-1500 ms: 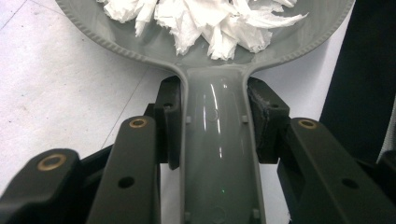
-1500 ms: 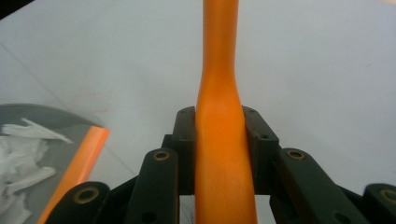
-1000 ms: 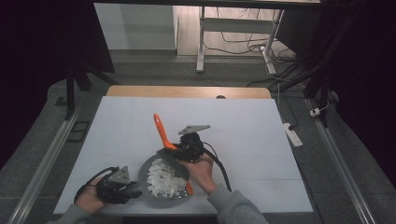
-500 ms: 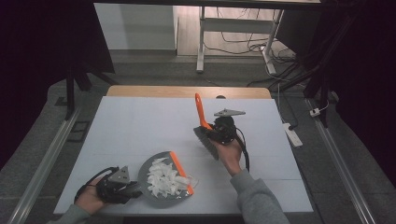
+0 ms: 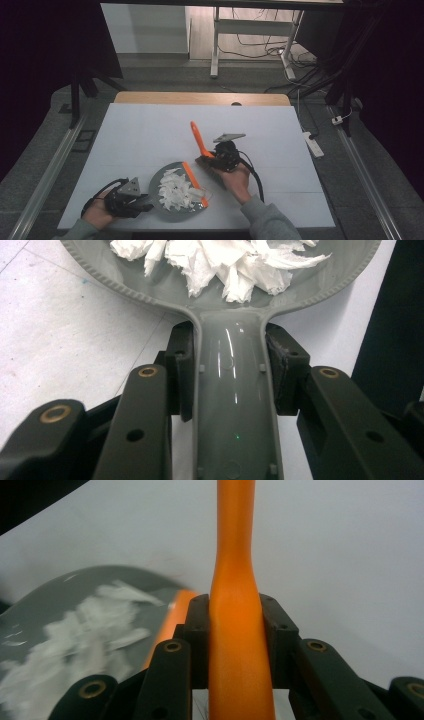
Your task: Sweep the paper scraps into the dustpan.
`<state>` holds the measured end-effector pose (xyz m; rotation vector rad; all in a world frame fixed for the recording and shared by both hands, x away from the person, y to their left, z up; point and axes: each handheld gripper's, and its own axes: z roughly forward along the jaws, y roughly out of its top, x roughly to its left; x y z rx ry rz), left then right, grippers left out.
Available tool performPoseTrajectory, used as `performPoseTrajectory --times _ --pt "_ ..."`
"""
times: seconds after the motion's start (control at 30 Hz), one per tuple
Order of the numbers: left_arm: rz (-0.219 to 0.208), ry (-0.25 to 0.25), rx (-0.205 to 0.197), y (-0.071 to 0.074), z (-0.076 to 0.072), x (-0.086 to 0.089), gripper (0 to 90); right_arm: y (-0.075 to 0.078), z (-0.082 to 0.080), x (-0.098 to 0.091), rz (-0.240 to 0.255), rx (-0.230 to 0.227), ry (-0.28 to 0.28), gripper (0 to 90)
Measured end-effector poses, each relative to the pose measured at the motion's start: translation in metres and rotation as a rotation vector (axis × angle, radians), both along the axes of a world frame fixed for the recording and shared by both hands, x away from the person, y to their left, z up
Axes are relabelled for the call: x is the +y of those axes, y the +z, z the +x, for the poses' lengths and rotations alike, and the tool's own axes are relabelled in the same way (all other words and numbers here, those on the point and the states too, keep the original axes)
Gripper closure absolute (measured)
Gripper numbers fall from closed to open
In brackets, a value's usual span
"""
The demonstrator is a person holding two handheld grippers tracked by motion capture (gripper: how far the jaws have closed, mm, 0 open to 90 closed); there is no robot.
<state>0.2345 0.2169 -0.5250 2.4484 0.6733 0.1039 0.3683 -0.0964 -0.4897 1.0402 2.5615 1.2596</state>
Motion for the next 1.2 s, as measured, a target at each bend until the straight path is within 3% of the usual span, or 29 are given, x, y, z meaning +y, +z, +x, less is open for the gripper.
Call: performPoseTrajectory --times 0.17,0.37,0.5,0.7,0.9,1.2 --pt "0.001 0.005 0.004 0.0 0.0 -0.001 61.5 -0.003 -0.017 0.03 0.028 0.031 0.077 70.4" --pt "0.0 0.005 0.003 0.0 0.0 -0.001 61.5 0.001 -0.023 0.056 0.155 0.07 0.139 70.4" --pt "-0.003 0.006 0.004 0.0 0.0 -0.001 61.5 0.01 -0.024 0.062 0.172 0.041 0.154 70.4" --pt "-0.009 0.007 0.004 -0.001 0.001 0.0 61.5 0.022 -0.016 0.04 0.19 0.005 0.099 70.4" --pt "-0.009 0.011 0.005 -0.001 0.001 0.0 61.4 0.028 -0.007 0.016 0.162 -0.042 0.037 70.4" --pt "-0.018 0.021 -0.001 -0.002 0.0 0.0 61.4 0.031 -0.003 -0.015 0.147 -0.065 -0.02 70.4"
